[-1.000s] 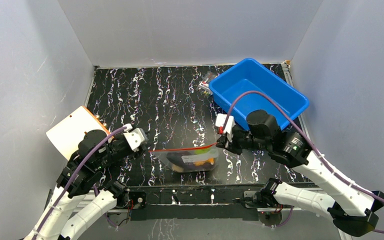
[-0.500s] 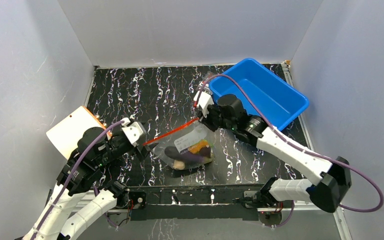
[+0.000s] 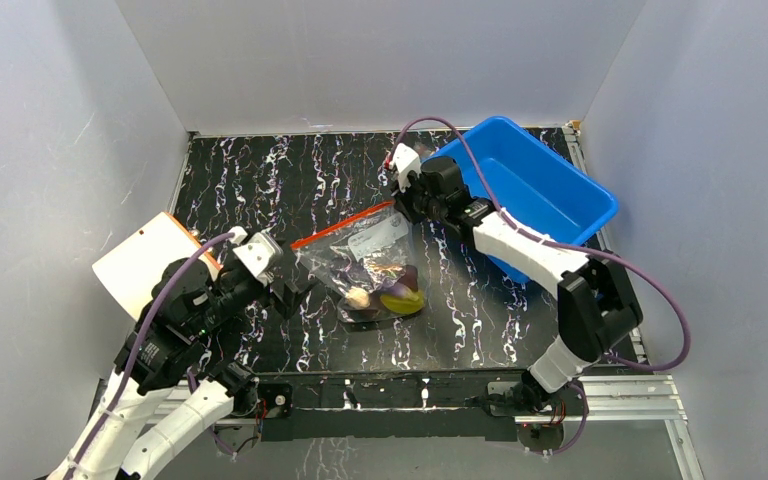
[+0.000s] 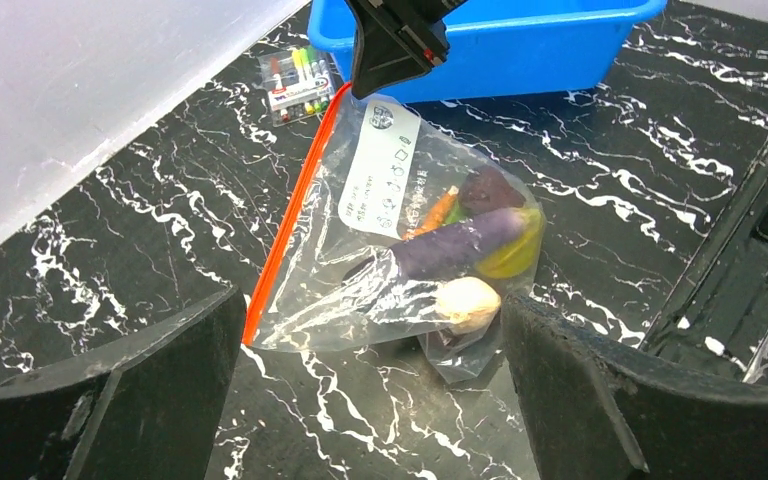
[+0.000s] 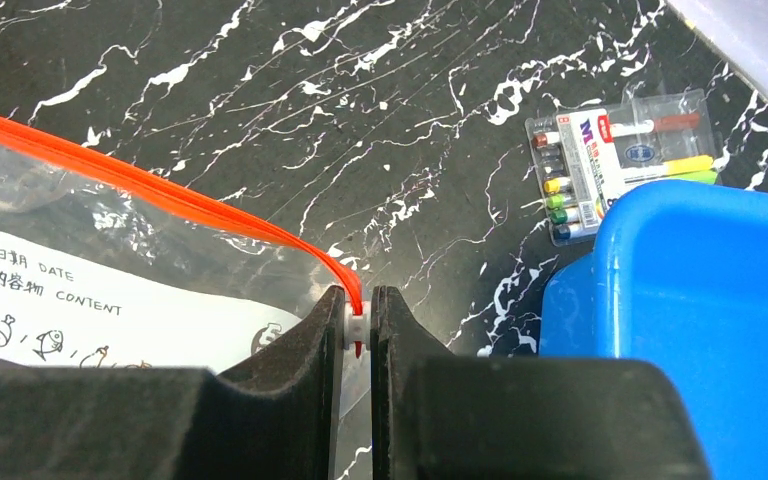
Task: Place the food in the zip-top bag and seal the zipper
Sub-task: Place the zipper food storage bag at the center of the board.
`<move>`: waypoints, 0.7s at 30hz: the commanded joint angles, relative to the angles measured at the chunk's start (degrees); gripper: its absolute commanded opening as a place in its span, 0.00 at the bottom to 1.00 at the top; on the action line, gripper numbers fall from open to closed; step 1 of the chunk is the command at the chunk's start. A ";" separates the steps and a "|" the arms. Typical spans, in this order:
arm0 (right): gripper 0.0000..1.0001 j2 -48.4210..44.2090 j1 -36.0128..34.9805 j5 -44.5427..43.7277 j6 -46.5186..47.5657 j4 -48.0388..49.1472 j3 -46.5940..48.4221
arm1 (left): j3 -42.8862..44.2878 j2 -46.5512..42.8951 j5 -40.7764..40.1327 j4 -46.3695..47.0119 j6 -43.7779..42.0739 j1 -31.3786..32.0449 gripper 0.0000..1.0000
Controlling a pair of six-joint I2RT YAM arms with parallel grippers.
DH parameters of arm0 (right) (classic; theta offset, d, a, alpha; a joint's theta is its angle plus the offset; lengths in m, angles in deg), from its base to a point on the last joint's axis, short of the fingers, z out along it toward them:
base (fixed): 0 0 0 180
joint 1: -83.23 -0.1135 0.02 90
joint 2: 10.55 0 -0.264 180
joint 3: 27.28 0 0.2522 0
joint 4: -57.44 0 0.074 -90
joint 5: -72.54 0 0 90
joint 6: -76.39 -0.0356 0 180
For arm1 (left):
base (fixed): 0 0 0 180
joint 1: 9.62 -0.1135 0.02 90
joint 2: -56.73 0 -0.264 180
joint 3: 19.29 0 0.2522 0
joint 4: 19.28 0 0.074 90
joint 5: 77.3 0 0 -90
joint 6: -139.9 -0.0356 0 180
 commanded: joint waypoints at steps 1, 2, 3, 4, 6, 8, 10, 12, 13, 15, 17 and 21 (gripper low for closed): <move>0.14 1.39 0.77 0.10 -3.70 6.18 4.98 | 0.35 1.97 -4.62 1.20 5.81 -0.16 0.98; 0.21 1.48 0.78 0.03 -4.13 5.95 5.49 | 0.92 2.83 -5.17 0.59 6.50 -0.19 0.98; 0.27 1.44 0.76 0.13 -4.49 5.56 5.78 | 1.20 3.68 -5.68 -0.02 7.09 -0.18 0.98; 0.33 1.14 0.79 0.10 -4.90 5.33 5.85 | 1.54 4.43 -6.42 -0.41 7.72 -0.16 0.98; 0.46 0.03 0.73 -0.47 -6.15 4.96 5.74 | 1.97 5.78 -7.59 -0.89 9.13 -0.22 0.98; 0.59 -1.55 0.77 -1.07 -7.29 4.54 5.05 | 1.60 6.45 -9.57 0.04 11.03 -0.21 0.98; 0.98 -5.02 0.77 -1.53 -9.50 2.05 3.79 | 0.40 7.02 -16.30 3.07 15.84 -0.20 0.98; 0.98 -7.02 0.74 -2.78 -12.22 0.13 3.44 | 0.37 7.58 -18.42 3.67 17.46 -0.21 0.98; 0.98 -7.90 0.78 -3.28 -13.70 -1.15 3.33 | 0.55 7.92 -19.31 3.71 18.27 -0.27 0.98; 0.98 -9.93 0.75 -4.17 -17.01 -3.95 3.36 | 1.07 8.67 -21.31 3.45 19.74 -0.21 0.98; 0.98 -12.42 0.78 -4.93 -20.53 -6.82 3.33 | 1.77 9.26 -23.10 2.84 20.82 -0.16 0.98; 0.98 -19.47 0.72 -5.72 -26.79 -9.79 0.62 | 2.61 9.37 -23.98 2.74 21.48 -0.26 0.98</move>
